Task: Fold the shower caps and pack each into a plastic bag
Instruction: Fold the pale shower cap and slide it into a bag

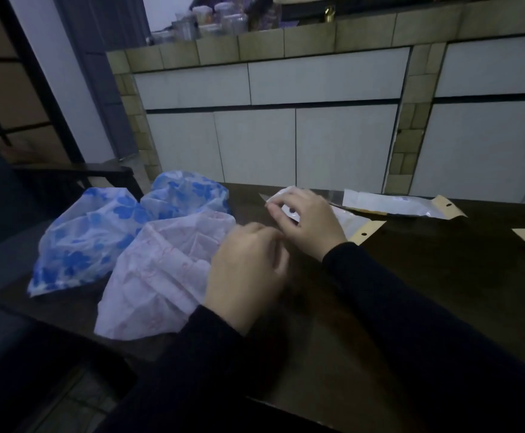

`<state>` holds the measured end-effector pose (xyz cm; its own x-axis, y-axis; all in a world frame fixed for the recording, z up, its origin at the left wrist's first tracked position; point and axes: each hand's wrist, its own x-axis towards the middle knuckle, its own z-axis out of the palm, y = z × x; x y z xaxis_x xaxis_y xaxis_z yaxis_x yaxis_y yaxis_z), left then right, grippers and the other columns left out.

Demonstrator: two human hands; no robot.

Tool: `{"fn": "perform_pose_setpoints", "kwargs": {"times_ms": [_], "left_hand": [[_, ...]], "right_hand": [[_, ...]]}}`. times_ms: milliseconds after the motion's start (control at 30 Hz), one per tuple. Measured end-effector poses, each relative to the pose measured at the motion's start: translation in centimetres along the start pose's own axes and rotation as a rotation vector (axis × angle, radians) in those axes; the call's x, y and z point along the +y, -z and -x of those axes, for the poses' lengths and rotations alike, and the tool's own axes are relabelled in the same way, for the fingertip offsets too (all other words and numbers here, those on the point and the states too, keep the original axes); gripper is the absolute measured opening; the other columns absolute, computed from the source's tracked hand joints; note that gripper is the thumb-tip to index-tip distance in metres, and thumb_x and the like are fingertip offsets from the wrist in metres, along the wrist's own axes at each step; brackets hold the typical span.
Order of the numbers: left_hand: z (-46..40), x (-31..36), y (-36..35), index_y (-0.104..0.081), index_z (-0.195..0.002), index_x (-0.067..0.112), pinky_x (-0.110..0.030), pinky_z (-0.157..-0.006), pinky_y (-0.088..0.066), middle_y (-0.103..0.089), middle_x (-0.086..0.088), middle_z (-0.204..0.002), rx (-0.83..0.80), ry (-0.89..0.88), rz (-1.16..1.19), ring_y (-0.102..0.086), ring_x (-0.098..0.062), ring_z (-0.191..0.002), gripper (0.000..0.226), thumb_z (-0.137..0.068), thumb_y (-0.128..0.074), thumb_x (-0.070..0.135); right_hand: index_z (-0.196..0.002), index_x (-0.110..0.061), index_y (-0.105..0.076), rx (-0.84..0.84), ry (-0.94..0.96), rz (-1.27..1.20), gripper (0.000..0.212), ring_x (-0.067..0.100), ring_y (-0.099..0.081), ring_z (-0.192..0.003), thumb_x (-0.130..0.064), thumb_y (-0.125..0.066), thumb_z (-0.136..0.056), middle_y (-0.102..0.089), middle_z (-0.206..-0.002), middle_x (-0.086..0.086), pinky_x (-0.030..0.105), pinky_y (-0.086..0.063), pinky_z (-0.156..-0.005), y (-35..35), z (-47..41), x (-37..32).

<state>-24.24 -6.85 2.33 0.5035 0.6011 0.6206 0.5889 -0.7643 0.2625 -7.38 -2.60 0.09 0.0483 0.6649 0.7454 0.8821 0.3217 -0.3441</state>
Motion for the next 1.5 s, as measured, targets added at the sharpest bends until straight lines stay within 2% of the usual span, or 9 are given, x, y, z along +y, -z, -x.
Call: {"fn": "perform_pose_setpoints", "kwargs": {"times_ms": [300, 567, 700, 800, 900, 1000, 1167, 1400, 1500], "left_hand": [[4.1, -5.2, 7.7, -0.057, -0.112, 0.026, -0.046, -0.084, -0.043, -0.053, -0.004, -0.116, 0.149, 0.268, -0.279, -0.050, -0.029, -0.106, 0.062, -0.068, -0.054, 0.069], [6.2, -6.1, 5.9, -0.041, -0.132, 0.029, -0.042, -0.095, -0.047, -0.044, 0.015, -0.123, 0.114, 0.139, 0.114, -0.046, -0.003, -0.112, 0.083, -0.066, -0.062, 0.075], [5.0, -4.8, 5.2, -0.043, -0.133, 0.031, -0.017, -0.090, -0.042, -0.047, 0.022, -0.120, 0.113, 0.120, 0.194, -0.047, 0.004, -0.110, 0.078, -0.068, -0.076, 0.060], [3.1, -2.7, 4.4, -0.051, -0.123, 0.034, -0.005, -0.073, -0.042, -0.054, 0.025, -0.106, 0.149, 0.203, 0.368, -0.055, 0.008, -0.094, 0.055, -0.075, -0.077, 0.045], [1.1, -0.9, 4.0, -0.060, -0.080, 0.034, -0.004, -0.060, -0.040, -0.059, 0.025, -0.069, 0.260, 0.226, 0.418, -0.055, 0.011, -0.067, 0.018, -0.077, -0.076, 0.040], [-1.8, 0.7, 3.6, -0.051, -0.055, 0.020, -0.021, -0.052, -0.034, -0.046, 0.010, -0.048, 0.258, 0.173, 0.423, -0.043, -0.003, -0.050, 0.040, -0.079, -0.072, 0.045], [-6.2, 3.6, 2.1, -0.053, -0.065, -0.005, -0.031, -0.049, -0.031, -0.036, 0.001, -0.056, 0.089, 0.104, 0.568, -0.034, -0.010, -0.053, 0.055, -0.083, -0.068, 0.045], [-6.7, 6.6, -3.1, -0.060, -0.076, 0.013, -0.016, -0.055, -0.035, -0.052, 0.011, -0.065, 0.002, 0.305, 0.874, -0.048, -0.004, -0.062, 0.037, -0.081, -0.069, 0.049], [-5.4, 7.1, -5.5, -0.058, -0.079, 0.010, -0.028, -0.067, -0.042, -0.054, -0.003, -0.076, -0.196, 0.442, 1.091, -0.055, -0.015, -0.075, 0.052, -0.066, -0.070, 0.059]], "right_hand": [[-0.100, -0.023, -0.068, -0.261, 0.151, -0.224, 0.047, 0.008, -0.053, -0.090, -0.060, -0.061, -0.070, -0.061, -0.098, -0.010, 0.037, -0.048, -0.081, -1.3, 3.4, -9.8], [-0.076, -0.014, -0.066, -0.053, 0.085, -0.298, 0.022, 0.005, -0.055, -0.093, -0.035, -0.062, -0.082, -0.063, -0.095, -0.006, 0.029, -0.047, -0.085, 0.8, 4.2, -9.9], [-0.072, -0.017, -0.055, 0.012, -0.130, -0.464, 0.021, 0.003, -0.052, -0.070, -0.028, -0.060, -0.089, -0.054, -0.070, -0.011, 0.020, -0.041, -0.068, 4.4, 3.7, -9.2], [-0.076, -0.003, -0.050, 0.045, -0.287, -0.527, 0.034, 0.020, -0.043, -0.061, -0.030, -0.057, -0.094, -0.044, -0.066, 0.008, 0.036, -0.039, -0.059, 6.9, 3.5, -8.7], [-0.084, 0.000, -0.053, 0.057, -0.417, -0.688, 0.037, 0.016, -0.052, -0.068, -0.033, -0.045, -0.100, -0.050, -0.074, 0.008, 0.033, -0.043, -0.066, 9.3, 3.3, -8.4], [-0.096, -0.003, -0.056, 0.026, -0.528, -0.934, 0.027, 0.017, -0.061, -0.080, -0.019, -0.035, -0.101, -0.058, -0.085, 0.013, 0.029, -0.049, -0.069, 12.9, 3.1, -7.1], [-0.105, 0.005, -0.063, 0.027, -0.584, -0.757, 0.027, 0.028, -0.061, -0.083, -0.018, -0.053, -0.096, -0.065, -0.090, 0.015, 0.034, -0.048, -0.073, 17.6, 3.6, -4.4], [-0.098, -0.009, -0.067, 0.365, -1.005, -0.950, 0.026, 0.015, -0.061, -0.055, -0.031, -0.055, -0.096, -0.066, -0.064, 0.007, 0.025, -0.050, -0.054, 19.0, 6.0, -2.0], [-0.092, -0.001, -0.064, 0.420, -1.226, -0.944, 0.036, 0.022, -0.058, -0.066, -0.034, -0.049, -0.098, -0.061, -0.077, 0.013, 0.034, -0.051, -0.073, 19.3, 7.6, 0.5]]}}
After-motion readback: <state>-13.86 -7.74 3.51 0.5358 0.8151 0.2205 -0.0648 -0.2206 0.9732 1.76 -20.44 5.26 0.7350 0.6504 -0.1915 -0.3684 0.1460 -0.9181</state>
